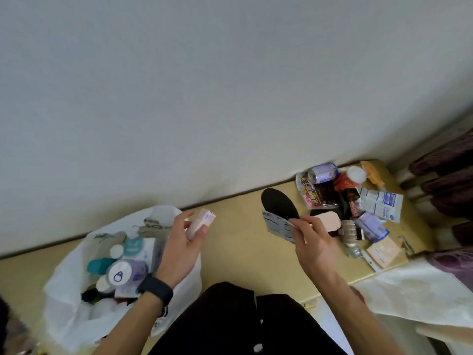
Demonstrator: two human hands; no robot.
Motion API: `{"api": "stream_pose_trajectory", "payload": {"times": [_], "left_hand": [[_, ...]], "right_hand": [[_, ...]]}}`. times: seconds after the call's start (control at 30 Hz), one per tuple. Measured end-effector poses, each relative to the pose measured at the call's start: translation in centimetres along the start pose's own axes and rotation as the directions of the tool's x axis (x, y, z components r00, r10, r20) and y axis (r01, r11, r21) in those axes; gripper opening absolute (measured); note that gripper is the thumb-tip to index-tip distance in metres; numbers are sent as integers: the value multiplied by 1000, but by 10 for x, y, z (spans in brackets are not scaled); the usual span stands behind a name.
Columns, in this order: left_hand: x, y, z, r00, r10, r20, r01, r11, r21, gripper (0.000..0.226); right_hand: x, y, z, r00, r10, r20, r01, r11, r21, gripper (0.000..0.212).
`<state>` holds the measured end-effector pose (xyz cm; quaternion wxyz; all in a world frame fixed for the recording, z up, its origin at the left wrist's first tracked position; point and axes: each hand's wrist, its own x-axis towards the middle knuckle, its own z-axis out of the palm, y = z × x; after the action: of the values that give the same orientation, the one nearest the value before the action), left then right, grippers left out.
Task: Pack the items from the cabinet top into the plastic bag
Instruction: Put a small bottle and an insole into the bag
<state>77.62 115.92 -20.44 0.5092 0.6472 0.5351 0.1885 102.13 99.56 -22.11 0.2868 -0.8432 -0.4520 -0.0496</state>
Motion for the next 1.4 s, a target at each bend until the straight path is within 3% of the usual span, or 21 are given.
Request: {"api": "stream_pose_trajectory", "payload": {"times": [0.07, 0.2, 0.4, 0.63, 0.8, 0.9, 0.97, 1.03, 1.1, 1.23, 1.3, 1.4], "left_hand": [[-14, -12, -31, 1000, 0, -18, 0, 1000, -24, 36], [-45, -40, -98, 988, -32, -151, 25, 998, -50, 35], [-79, -92, -178, 945, -114, -308, 165, 975, 146, 45], [-77, -83, -143, 999, 9, -36, 8, 894, 448, 55], [-41, -76, -120, 989, 144, 45, -144, 813, 564, 47], [-22, -81, -119, 970, 122, 212, -235, 710, 664, 54], [-22, -85, -126, 967, 132, 218, -251, 642, 724, 61], [-28, -93, -140, 966, 256, 39, -189, 593, 783, 55], [-37, -102, -163, 959, 236, -160, -4, 572, 820, 54], [-49, -103, -211, 947, -200, -253, 317, 440, 840, 47], [-50, -98, -228, 928, -280, -245, 356, 476, 804, 38], [-53, -93, -245, 933, -253, -257, 360, 607, 709, 45]], "right_hand": [[-11, -37, 5, 998, -51, 34, 49, 996, 81, 15], [-33, -106, 13, 993, 28, 118, -54, 975, 218, 20], [-30, -205, 24, 987, 68, 146, -128, 879, 459, 17], [-20, -245, 23, 988, -14, 153, -69, 850, 522, 15], [-23, -236, 12, 988, -11, 154, -67, 867, 493, 16], [-24, -223, 6, 992, -12, 129, -48, 892, 449, 16], [-24, -215, 2, 993, -1, 114, -49, 901, 430, 17], [-24, -210, 0, 994, 15, 108, -61, 900, 433, 17], [-25, -212, 1, 994, 7, 105, -53, 898, 437, 17], [-23, -239, 10, 973, 65, 221, -180, 813, 553, 16], [-21, -259, 18, 936, 115, 334, -303, 747, 592, 14], [-22, -288, 34, 861, 147, 487, -448, 671, 591, 6]]}}
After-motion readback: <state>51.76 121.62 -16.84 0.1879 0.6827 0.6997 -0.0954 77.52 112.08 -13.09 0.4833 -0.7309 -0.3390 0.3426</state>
